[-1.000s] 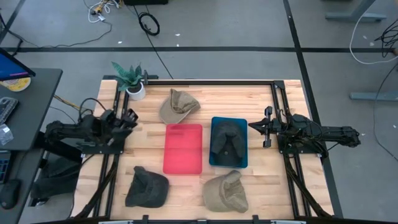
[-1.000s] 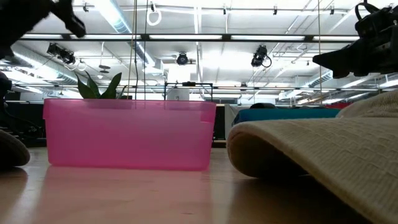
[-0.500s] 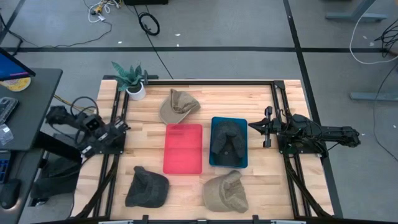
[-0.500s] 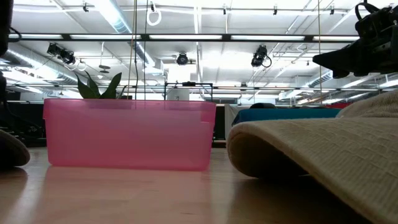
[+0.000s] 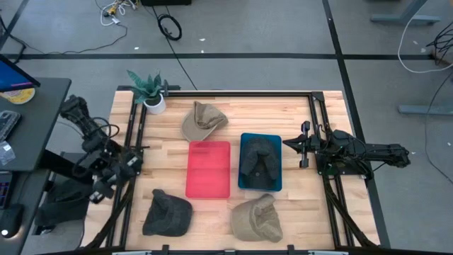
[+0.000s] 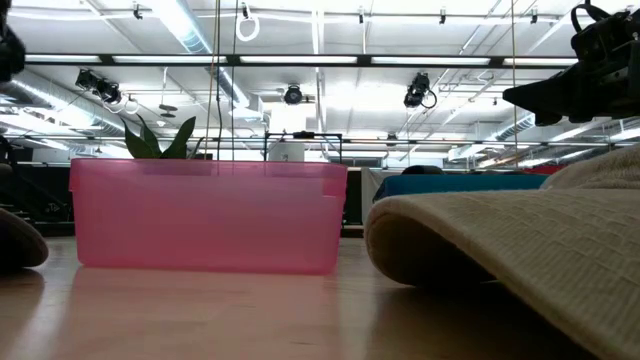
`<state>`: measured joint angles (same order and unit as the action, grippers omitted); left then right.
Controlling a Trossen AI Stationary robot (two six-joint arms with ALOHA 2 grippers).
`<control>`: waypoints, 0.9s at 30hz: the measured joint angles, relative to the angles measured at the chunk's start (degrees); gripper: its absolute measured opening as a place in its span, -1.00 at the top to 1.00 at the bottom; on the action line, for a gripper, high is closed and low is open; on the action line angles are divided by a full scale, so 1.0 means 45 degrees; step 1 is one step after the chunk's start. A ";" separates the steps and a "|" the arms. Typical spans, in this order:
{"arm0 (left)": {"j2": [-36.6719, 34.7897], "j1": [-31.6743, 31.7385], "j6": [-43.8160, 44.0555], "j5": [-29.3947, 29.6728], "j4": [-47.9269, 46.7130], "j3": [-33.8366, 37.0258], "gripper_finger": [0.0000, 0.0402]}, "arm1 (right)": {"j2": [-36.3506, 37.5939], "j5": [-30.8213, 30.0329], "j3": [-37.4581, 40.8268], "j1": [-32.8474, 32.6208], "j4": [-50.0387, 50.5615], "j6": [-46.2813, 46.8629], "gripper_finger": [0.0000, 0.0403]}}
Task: Pick & Place hat
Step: Put the black cap into the blue bin
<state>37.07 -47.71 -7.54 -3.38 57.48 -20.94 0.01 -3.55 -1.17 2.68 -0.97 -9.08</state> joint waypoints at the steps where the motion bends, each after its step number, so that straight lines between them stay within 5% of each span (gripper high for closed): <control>1: 0.0303 -0.0337 -0.0336 0.0680 -0.0433 -0.0352 0.18 | 0.0000 0.0000 0.0000 0.0001 0.0000 0.0000 0.93; 8: 0.2518 -0.2385 -0.1294 0.7316 -0.4568 -0.3323 0.18 | 0.0000 0.0000 0.0000 0.0001 0.0000 0.0000 0.93; 18: 0.6020 -0.4190 0.0626 1.5774 -0.8427 -0.6703 0.18 | 0.0000 0.0005 0.0000 0.0002 0.0000 0.0000 0.93; 21: 0.6922 -0.4518 0.1450 1.6986 -0.9289 -0.7412 0.18 | 0.0000 0.0005 0.0000 0.0004 0.0000 0.0000 0.93; 27: 0.8209 -0.4821 0.2487 1.7122 -0.9457 -0.8245 0.18 | 0.0000 0.0003 0.0000 0.0002 0.0000 0.0000 0.93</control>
<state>74.01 -69.41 3.65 73.67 14.92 -58.04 0.01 -3.54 -1.17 2.69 -0.97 -9.08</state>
